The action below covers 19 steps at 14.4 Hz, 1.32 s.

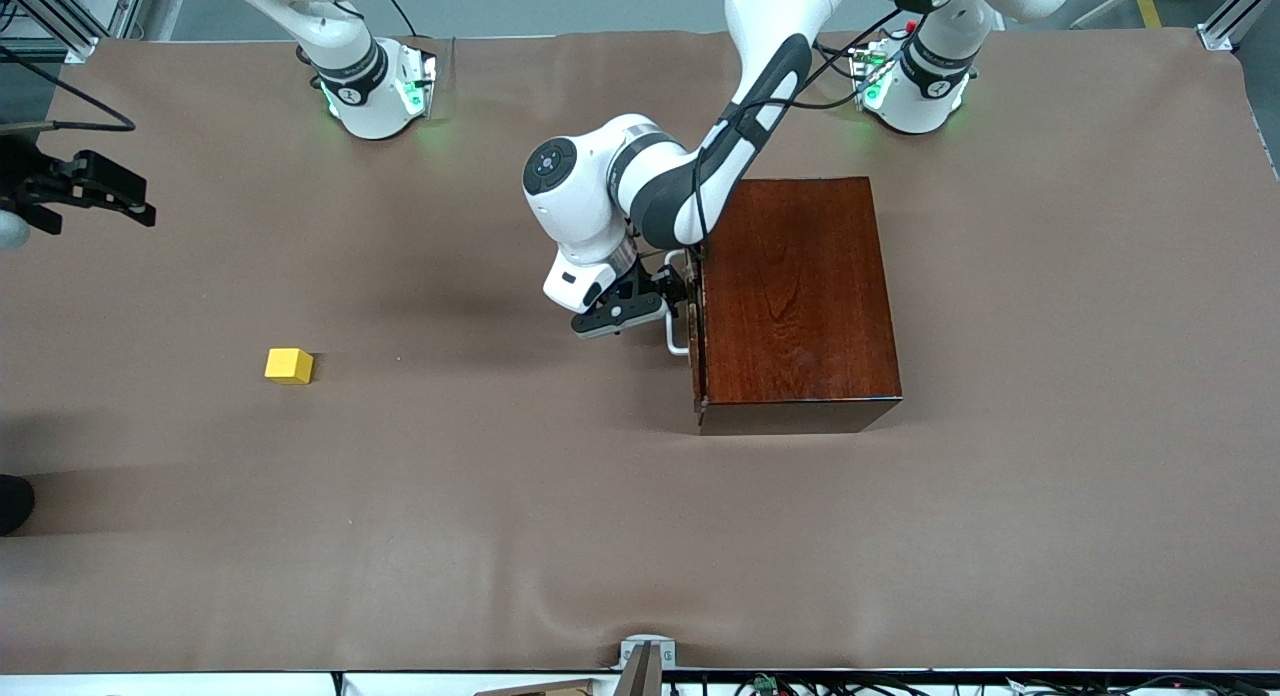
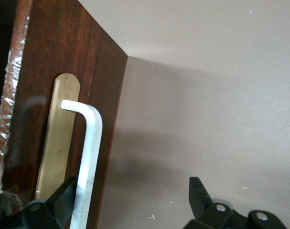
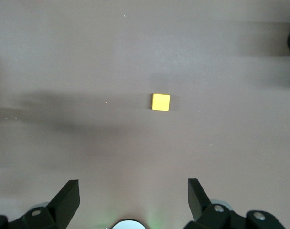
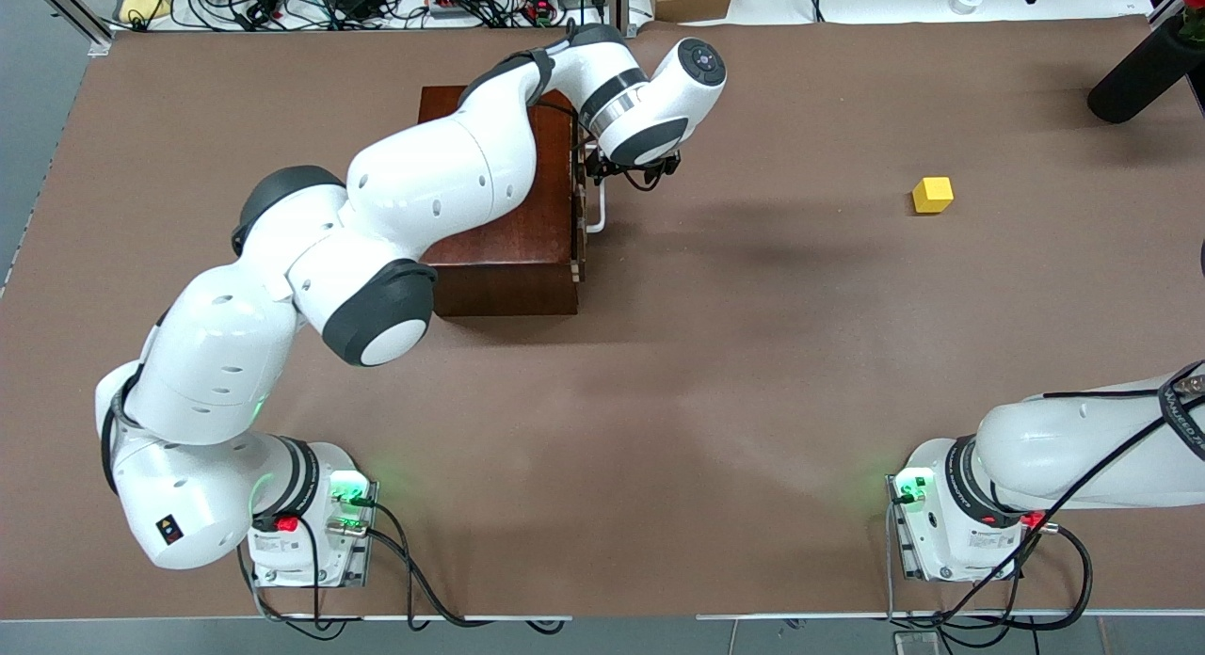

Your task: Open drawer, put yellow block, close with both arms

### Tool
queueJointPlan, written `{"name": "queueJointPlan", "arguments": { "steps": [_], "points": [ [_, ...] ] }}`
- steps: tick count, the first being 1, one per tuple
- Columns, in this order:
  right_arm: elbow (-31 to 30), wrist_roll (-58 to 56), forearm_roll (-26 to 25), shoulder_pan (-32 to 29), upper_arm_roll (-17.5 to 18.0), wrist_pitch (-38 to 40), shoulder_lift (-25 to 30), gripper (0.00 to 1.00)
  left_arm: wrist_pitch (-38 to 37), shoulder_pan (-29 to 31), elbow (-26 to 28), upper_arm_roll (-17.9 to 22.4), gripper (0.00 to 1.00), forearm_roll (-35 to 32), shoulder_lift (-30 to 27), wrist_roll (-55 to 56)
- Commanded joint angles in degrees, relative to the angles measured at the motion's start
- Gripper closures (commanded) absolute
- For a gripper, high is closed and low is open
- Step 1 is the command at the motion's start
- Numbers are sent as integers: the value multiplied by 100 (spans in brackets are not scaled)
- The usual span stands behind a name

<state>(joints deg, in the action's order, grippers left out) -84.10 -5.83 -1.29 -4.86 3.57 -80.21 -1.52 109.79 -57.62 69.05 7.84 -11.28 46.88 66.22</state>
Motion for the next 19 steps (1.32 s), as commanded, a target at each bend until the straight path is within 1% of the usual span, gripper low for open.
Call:
{"name": "queueJointPlan", "arguments": {
  "steps": [1,6,10,12,17,19],
  "points": [
    [86,56,-56,-191,56,23,-103,0,929,-57,-252,-125,0,109,252,426],
    [78,56,-38,-226,64,-29,-226,0,1536,-83,-252,-204,0,117,348,637],
    [95,56,-73,-191,64,-108,-384,0,1765,-127,-260,-239,0,117,375,673],
    [95,56,-73,-191,64,-126,-472,0,1914,-144,-269,-239,0,117,383,883],
    [104,56,-29,-200,64,-232,-700,0,1941,-224,-321,-257,0,117,375,989],
    [95,56,-21,-235,64,-389,-867,0,1941,-224,-357,-318,0,117,366,1016]
  ]
}}
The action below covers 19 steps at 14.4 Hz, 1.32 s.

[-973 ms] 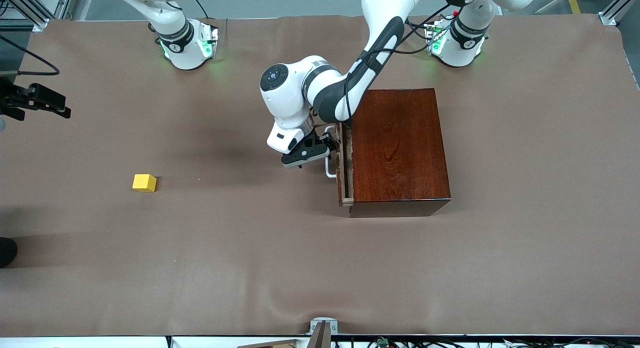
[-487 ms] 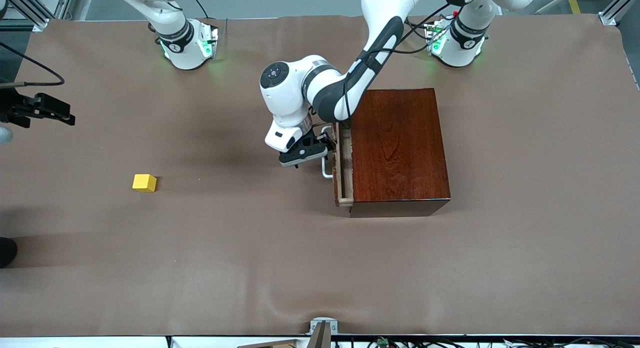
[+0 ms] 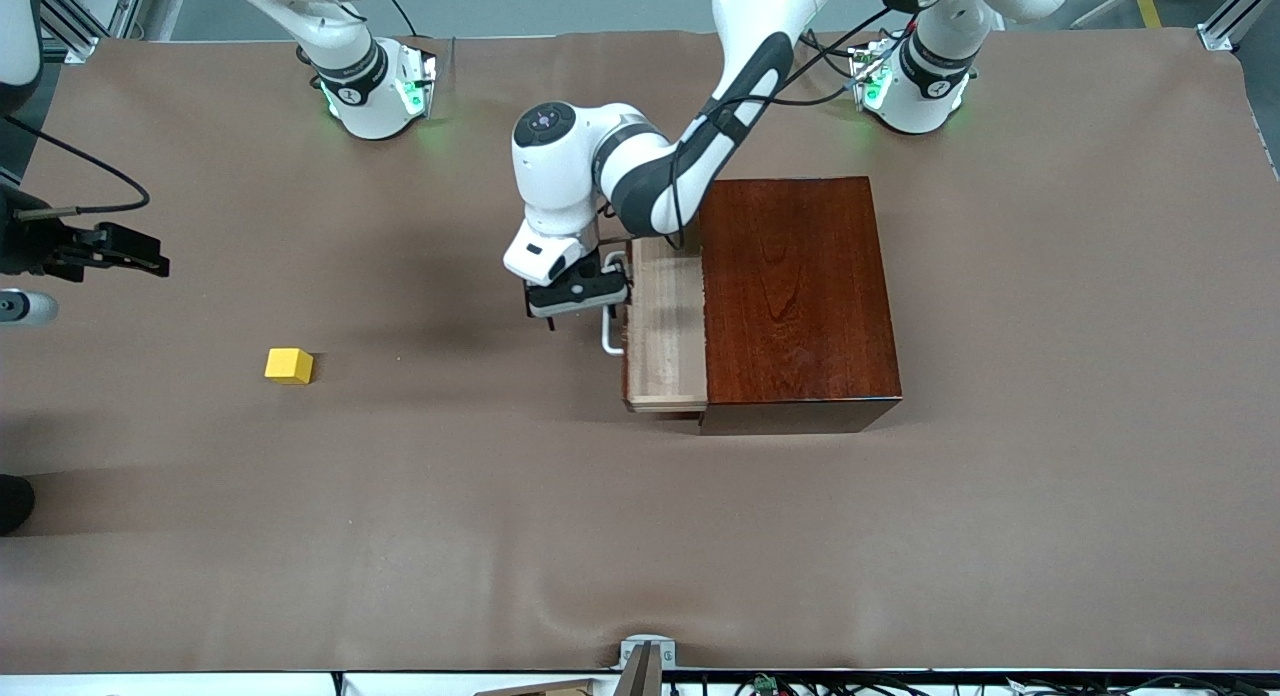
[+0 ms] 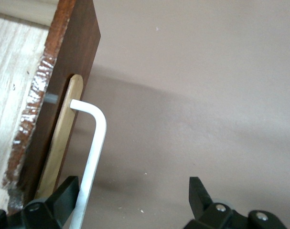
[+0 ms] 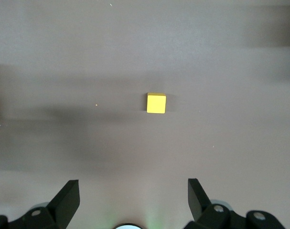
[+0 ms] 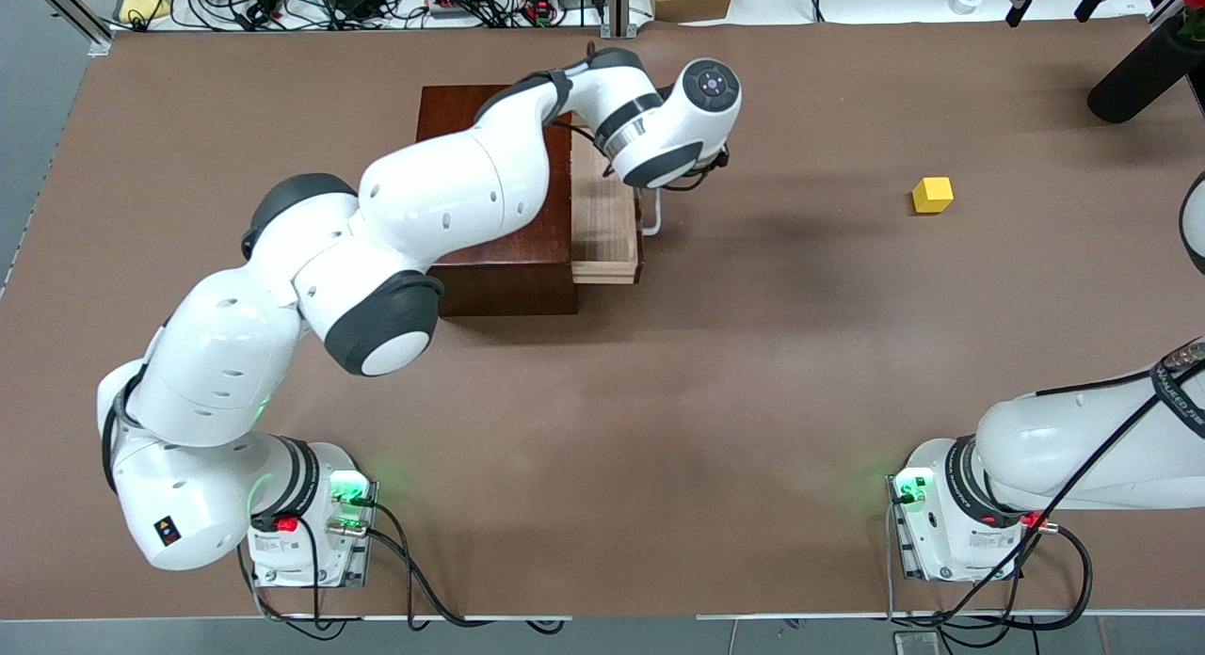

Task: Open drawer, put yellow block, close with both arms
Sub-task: 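Pull the drawer open with the left gripper while the right gripper approaches the cube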

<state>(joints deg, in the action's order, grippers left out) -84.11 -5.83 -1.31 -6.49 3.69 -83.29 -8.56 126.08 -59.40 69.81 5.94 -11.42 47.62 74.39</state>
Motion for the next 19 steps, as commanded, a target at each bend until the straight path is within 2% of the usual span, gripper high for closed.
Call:
{"name": "queueJointPlan", "arguments": {
  "steps": [1,10,17,19],
  "points": [
    [105,56,-18,-72,53,-204,-242,0,312,-45,-433,-129,0,132,274,198],
    [52,56,17,-248,53,-776,-840,0,-144,34,-372,12,0,44,73,128],
    [35,56,26,-283,53,-1163,-1226,0,-1127,87,-372,240,0,52,-437,67],
    [17,56,26,-292,53,-1312,-1341,0,-1304,96,-354,302,0,44,-857,-82]
  ]
}}
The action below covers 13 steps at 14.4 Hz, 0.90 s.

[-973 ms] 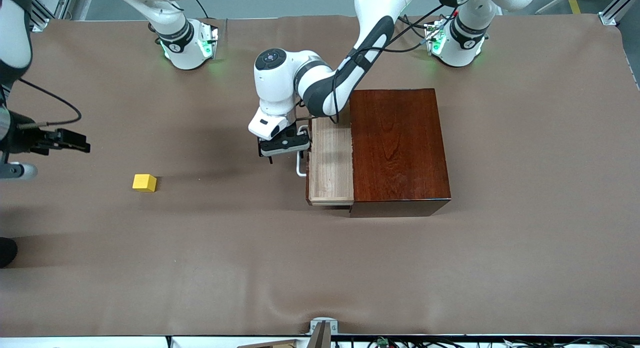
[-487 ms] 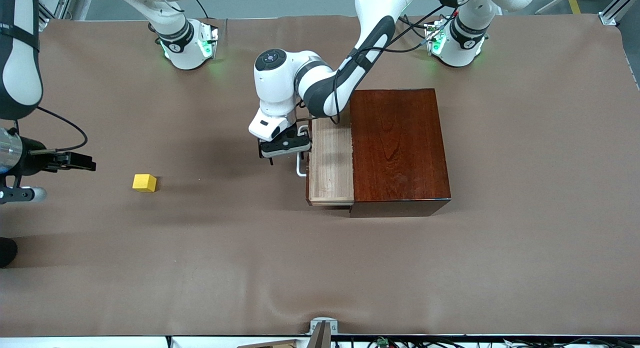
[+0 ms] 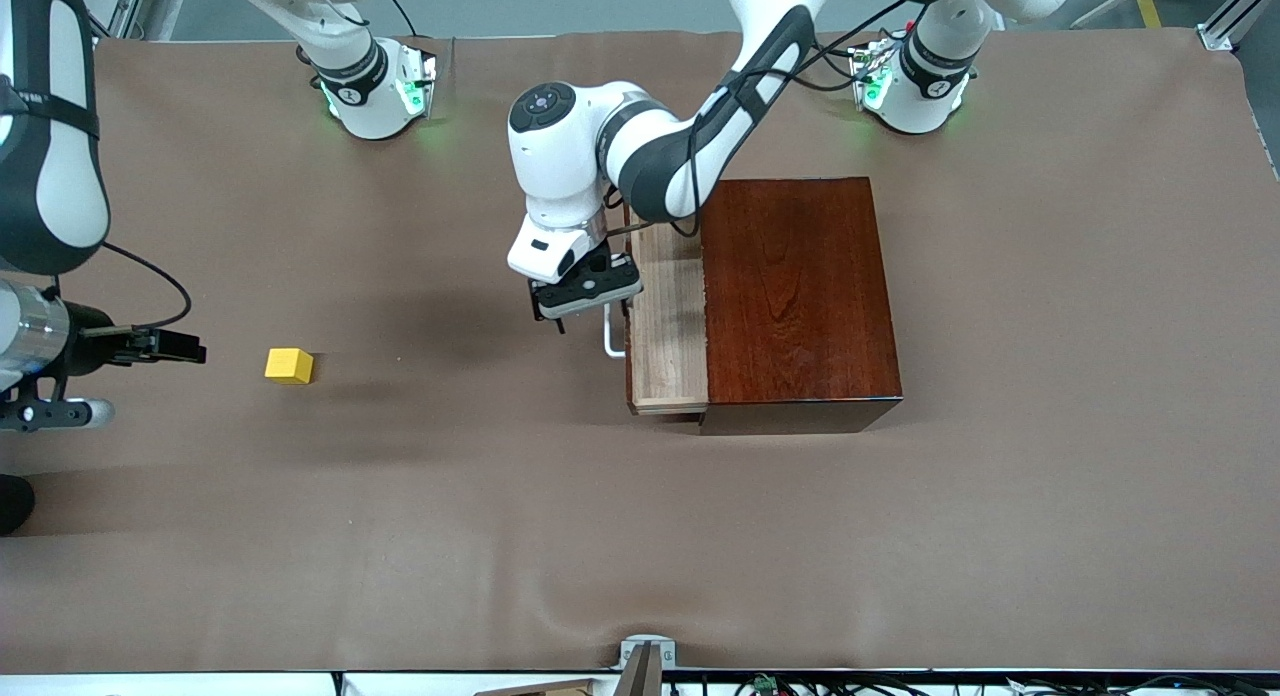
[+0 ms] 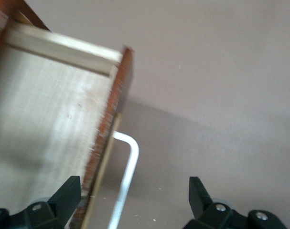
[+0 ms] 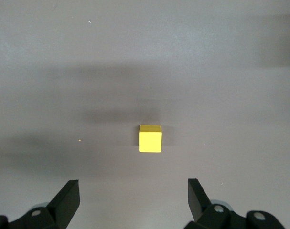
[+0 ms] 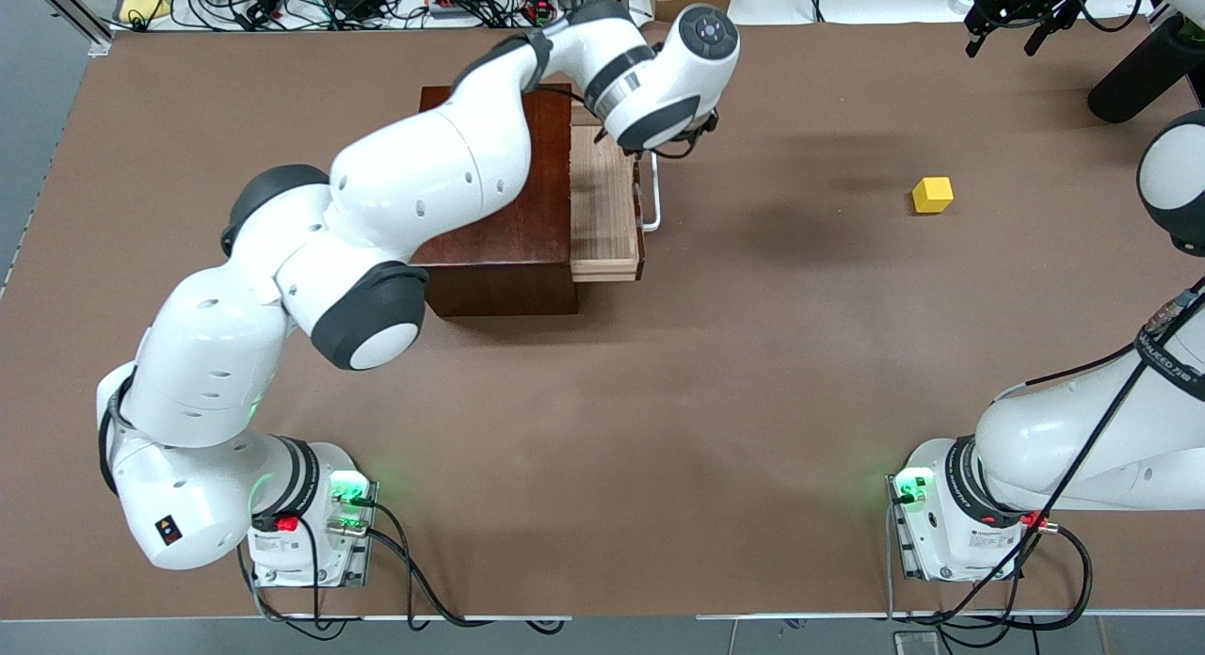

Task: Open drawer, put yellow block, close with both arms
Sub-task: 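Pull the drawer open with the left gripper while the right gripper approaches the cube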

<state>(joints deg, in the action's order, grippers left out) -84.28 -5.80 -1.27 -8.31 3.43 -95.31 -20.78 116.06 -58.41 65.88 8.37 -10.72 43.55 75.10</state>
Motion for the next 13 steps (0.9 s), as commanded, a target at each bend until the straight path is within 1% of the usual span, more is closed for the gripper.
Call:
{"name": "queueJointPlan", "arguments": {
  "steps": [1,4,8,11,13],
  "points": [
    [9,52,21,-145,78,-189,-180,0,-320,-4,66,60,0,0,-565,-258],
    [-9,52,30,-215,78,-304,-330,0,-802,127,83,60,0,-26,-873,-443],
    [-272,61,30,-224,78,-751,-374,0,-1795,522,154,51,0,-35,-1540,-1417],
    [-728,358,30,-128,78,-1190,-374,0,-2428,1022,206,42,0,35,-2006,-1962],
    [-1097,439,30,-136,78,-1446,-374,0,-2858,1287,215,59,0,-43,-2279,-2201]
  ]
}}
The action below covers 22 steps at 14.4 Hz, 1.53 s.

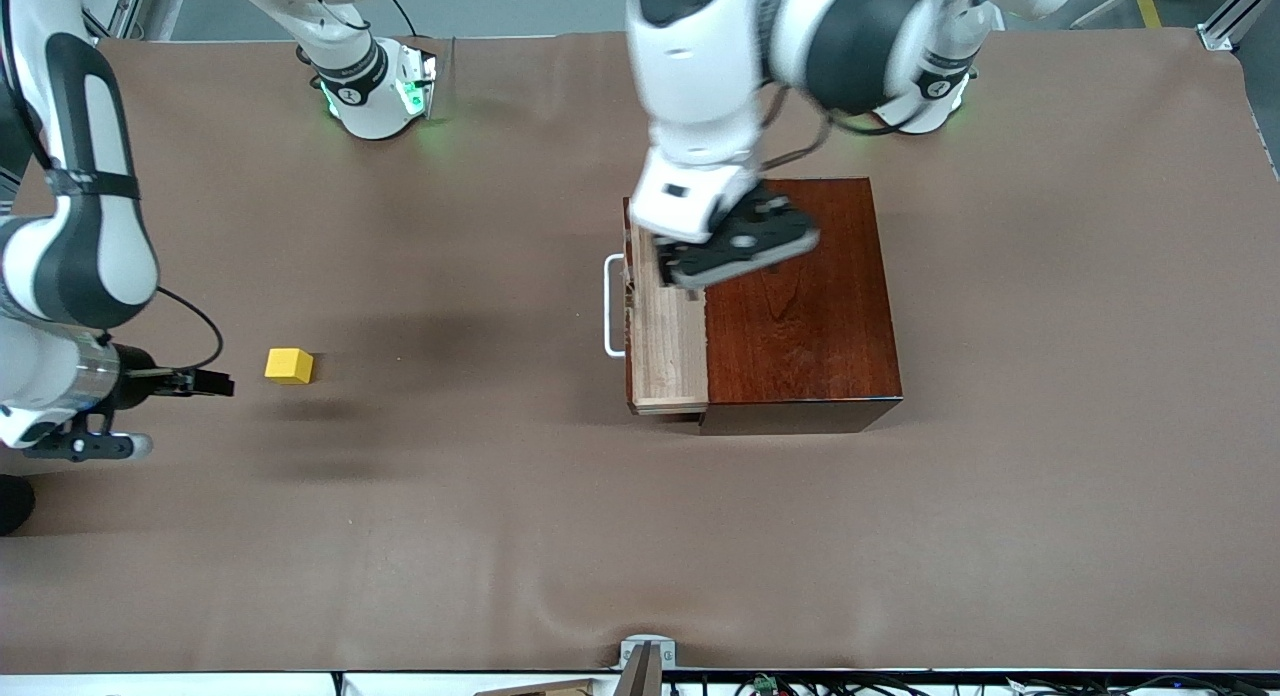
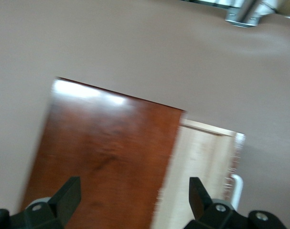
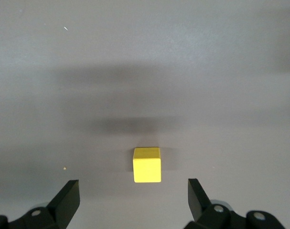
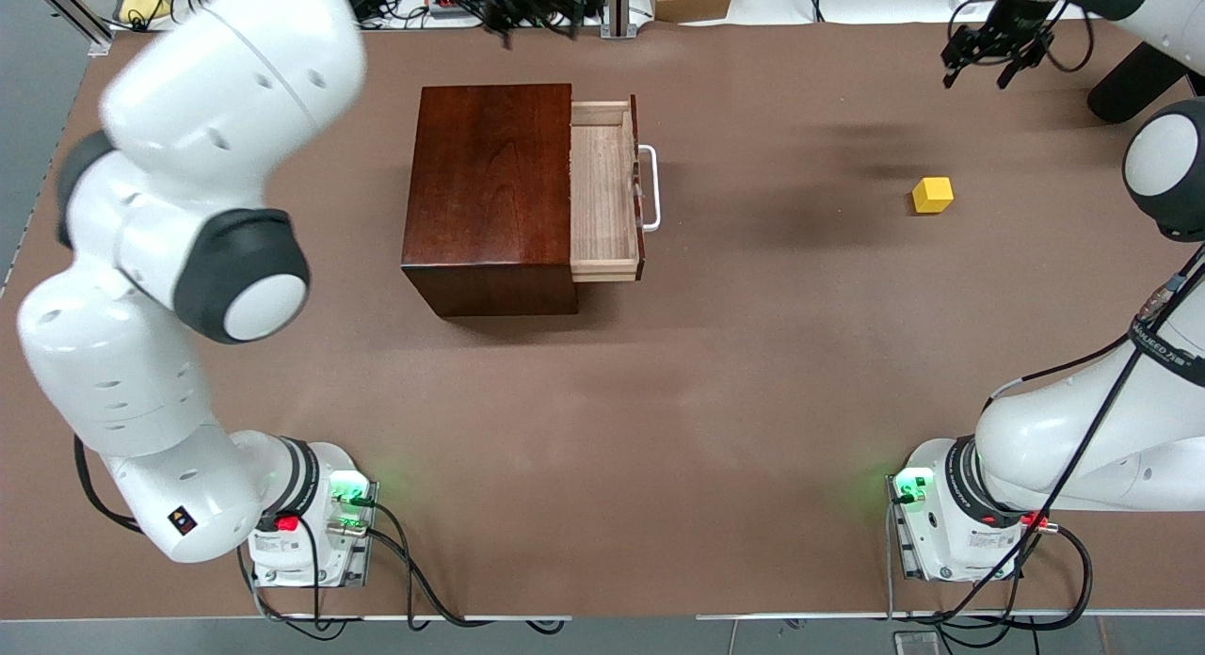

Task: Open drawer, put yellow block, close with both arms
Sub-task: 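Grasp the yellow cube with the right gripper while the left gripper withdraws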

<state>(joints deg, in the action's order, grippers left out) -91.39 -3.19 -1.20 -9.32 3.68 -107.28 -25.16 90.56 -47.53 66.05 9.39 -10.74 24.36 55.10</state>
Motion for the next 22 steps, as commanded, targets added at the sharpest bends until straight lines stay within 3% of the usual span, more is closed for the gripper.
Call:
{"name": "queueJointPlan", "arguments": {
  "steps": [1,4,8,13,18,19,22],
  "points": [
    [-493,178,23,-70,54,-284,64,0,-372,356,198,-51,0,-42,-492,-219],
    [-809,178,23,-17,54,-433,64,0,-1054,858,224,-52,0,-42,-783,-1146],
    [-1460,178,23,-140,54,-1075,64,0,-1313,1516,233,-69,0,-42,-1056,-2501],
    [-2145,169,23,-237,54,-1997,56,0,-1007,2133,1207,-113,0,45,-1758,-2925],
    [-2665,152,14,-272,54,-2719,-23,0,-953,2625,1375,-104,0,344,-1865,-3715],
    [-2691,152,14,-272,54,-2719,-58,5,-953,2687,1375,-104,0,353,-1873,-3778],
    [-2683,108,14,-333,54,-2719,-94,44,-953,2845,1314,-78,0,353,-1865,-4443]
  ]
}}
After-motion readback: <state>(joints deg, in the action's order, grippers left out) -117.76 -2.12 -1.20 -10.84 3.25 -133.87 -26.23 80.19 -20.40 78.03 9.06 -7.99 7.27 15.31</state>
